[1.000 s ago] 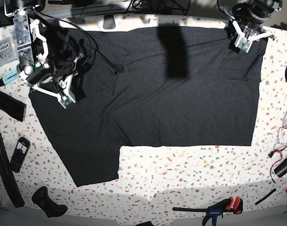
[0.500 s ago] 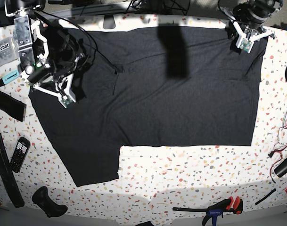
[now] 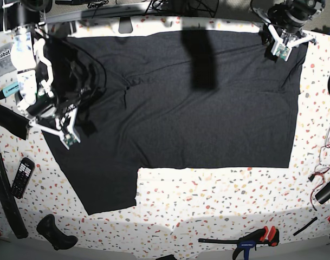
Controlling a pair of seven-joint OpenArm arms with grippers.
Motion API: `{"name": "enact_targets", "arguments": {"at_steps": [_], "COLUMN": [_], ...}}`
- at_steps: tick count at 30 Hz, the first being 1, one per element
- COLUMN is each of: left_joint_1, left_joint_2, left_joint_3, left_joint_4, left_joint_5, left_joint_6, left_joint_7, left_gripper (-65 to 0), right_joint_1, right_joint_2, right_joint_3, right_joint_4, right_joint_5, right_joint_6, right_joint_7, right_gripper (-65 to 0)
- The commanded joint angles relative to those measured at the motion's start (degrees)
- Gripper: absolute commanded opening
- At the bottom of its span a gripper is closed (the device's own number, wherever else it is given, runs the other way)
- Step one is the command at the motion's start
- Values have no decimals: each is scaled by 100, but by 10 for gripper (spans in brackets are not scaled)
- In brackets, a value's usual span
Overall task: Fold the T-shirt properly
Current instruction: 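Lower the right gripper to the hem corner nearest it, then move the left gripper along the shirt side down to the hem corner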
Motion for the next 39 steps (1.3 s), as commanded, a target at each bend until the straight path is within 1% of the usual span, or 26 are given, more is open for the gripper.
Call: {"name": "enact_targets", "arguments": {"at_steps": [1,5,10,11,13,15,16,18,21,22,24,28,29,31,35,37,39], "left_joint_1": [66,68,68,68,68,66,68,68,68,66,66,68,68,68,68,68,68], "left_joint_2": [-66,-63,-63,-63,-63,-63,-63,-63,-63,-63,-66,-66,-66,-66,-63,-66,-63], "left_joint_3": [-42,-42,-42,-42,-42,-42,-42,-42,-42,-42,-42,-42,-42,-42,-42,-42,-42], "left_joint_4": [-13,-13,-13,-13,-13,-13,-13,-13,-13,-13,-13,212,345,647,1178,1327,1414], "left_joint_5": [157,157,157,155,157,155,155,157,155,157,157,251,323,522,1123,1252,1246], "left_joint_6": [79,81,81,81,81,79,79,81,81,79,81,90,153,417,911,1025,1023], "left_joint_7": [254,254,254,254,254,254,254,254,254,254,251,321,321,321,321,321,319], "left_gripper": [-495,-495,-495,-495,-495,-495,-495,-495,-495,-495,-495,-495,-495,-495,-495,-495,-495], "right_joint_1": [140,186,184,184,184,186,186,195,323,393,560,833,890,966,979,979,979], "right_joint_2": [81,81,81,81,81,81,81,81,81,81,81,81,79,79,79,79,79], "right_joint_3": [50,50,50,50,50,50,50,50,50,59,81,83,83,83,83,83,83], "right_joint_4": [107,107,107,107,107,107,107,107,107,109,133,247,269,269,269,269,269], "right_joint_5": [-68,-345,-341,-343,-343,-345,-345,-367,-708,-791,-737,-431,-341,-94,457,636,815], "right_joint_6": [-17,-22,-22,-20,-22,-22,-22,-22,-35,-131,-278,-273,-273,-273,-271,-271,-269], "right_joint_7": [66,66,-44,-61,-63,-61,-61,-48,42,52,48,50,52,55,52,55,50], "right_gripper": [-650,-650,-650,-618,-490,-397,-364,-336,-336,-336,-336,-336,-336,-336,-336,-336,-336]}}
